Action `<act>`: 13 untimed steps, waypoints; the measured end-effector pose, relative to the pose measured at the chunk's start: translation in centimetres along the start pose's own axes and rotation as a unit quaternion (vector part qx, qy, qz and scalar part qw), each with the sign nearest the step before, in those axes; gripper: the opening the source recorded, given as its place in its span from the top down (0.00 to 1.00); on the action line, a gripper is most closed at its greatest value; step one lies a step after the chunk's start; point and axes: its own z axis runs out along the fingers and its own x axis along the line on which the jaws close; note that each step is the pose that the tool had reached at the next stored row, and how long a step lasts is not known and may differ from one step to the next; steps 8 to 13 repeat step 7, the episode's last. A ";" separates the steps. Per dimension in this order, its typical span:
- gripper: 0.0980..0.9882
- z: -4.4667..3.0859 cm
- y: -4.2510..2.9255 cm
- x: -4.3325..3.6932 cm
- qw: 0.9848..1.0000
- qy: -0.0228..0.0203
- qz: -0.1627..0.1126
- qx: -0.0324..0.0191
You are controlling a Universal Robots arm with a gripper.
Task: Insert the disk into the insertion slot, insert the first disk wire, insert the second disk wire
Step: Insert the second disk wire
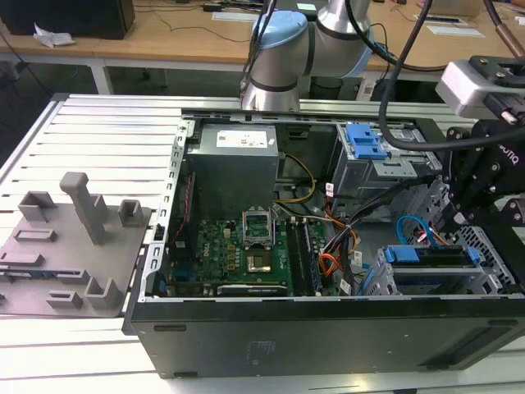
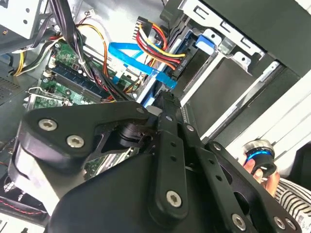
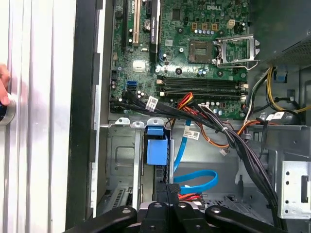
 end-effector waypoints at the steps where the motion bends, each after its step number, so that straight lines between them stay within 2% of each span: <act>1: 0.99 0.00 0.02 0.00 1.000 0.000 0.000 0.000; 13: 0.99 0.00 0.05 -0.01 1.000 0.000 0.000 0.000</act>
